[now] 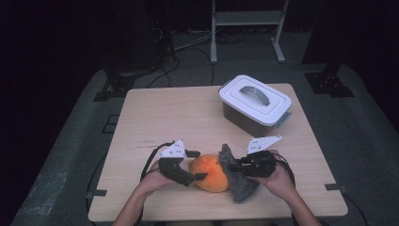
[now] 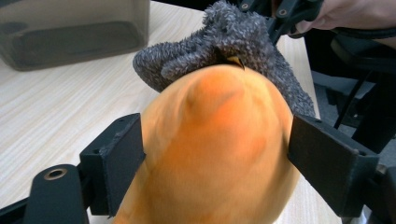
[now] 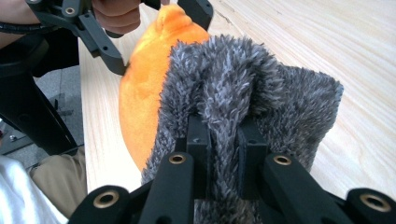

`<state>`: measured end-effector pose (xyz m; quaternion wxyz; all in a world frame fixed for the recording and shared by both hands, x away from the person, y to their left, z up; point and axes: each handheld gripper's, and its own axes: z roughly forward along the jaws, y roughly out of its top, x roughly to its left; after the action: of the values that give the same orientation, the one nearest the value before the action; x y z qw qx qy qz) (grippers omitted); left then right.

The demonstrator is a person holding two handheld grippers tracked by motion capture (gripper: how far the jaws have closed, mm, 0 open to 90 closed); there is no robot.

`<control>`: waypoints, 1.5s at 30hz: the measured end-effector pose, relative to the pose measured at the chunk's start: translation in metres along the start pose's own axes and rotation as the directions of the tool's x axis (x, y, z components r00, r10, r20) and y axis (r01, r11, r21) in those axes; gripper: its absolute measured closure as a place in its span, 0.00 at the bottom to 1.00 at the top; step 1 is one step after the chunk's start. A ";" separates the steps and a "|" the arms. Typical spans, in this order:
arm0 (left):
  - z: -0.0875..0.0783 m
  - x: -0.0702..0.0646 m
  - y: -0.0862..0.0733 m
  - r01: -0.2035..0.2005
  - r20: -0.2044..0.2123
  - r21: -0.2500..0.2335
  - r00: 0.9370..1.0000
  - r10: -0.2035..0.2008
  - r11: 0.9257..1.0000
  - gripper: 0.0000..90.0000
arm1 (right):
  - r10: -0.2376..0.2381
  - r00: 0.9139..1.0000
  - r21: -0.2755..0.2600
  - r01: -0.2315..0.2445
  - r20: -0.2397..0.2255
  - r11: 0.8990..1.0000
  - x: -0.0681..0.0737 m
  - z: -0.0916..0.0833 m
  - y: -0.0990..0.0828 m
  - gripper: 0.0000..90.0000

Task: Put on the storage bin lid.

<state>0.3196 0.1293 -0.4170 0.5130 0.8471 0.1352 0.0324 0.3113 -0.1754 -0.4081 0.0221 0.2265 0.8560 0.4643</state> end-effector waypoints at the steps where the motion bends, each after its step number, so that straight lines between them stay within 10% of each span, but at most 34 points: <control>1: 0.001 0.001 -0.001 0.003 0.004 0.003 1.000 -0.003 1.000 0.19 | 0.007 1.000 0.002 -0.007 -0.003 1.000 -0.001 0.000 -0.001 0.87; 9: -0.001 -0.002 0.001 -0.029 -0.047 0.003 0.998 0.029 1.000 0.45 | -0.013 0.999 -0.004 0.013 0.039 1.000 0.001 -0.004 0.000 0.88; 15: -0.002 -0.012 0.015 -0.058 -0.078 -0.014 0.995 0.057 0.998 0.52 | -0.060 0.997 -0.107 0.064 0.049 0.992 0.016 -0.014 0.016 0.88; 20: 0.001 -0.016 0.013 -0.085 -0.058 0.000 0.995 0.085 0.996 0.49 | -0.049 0.999 -0.060 0.050 0.013 0.997 0.011 -0.005 0.010 0.88; 30: 0.005 -0.003 0.004 0.008 -0.036 0.000 0.999 -0.008 1.000 0.19 | -0.014 1.000 -0.017 0.014 -0.010 1.000 0.000 -0.004 -0.001 0.87; 36: 0.001 -0.005 0.007 -0.005 -0.037 0.005 0.999 0.006 1.000 0.48 | 0.016 1.000 -0.008 -0.016 0.006 1.000 -0.007 -0.005 -0.006 0.87; 45: -0.007 -0.015 0.021 -0.031 -0.069 0.004 0.997 0.031 1.000 0.54 | -0.022 0.999 -0.157 0.016 -0.034 0.987 0.011 -0.015 0.011 0.88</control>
<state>0.3078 0.1222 -0.3939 0.5063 0.8481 0.1397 0.0696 0.3014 -0.1775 -0.3886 0.0289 0.2075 0.8193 0.5338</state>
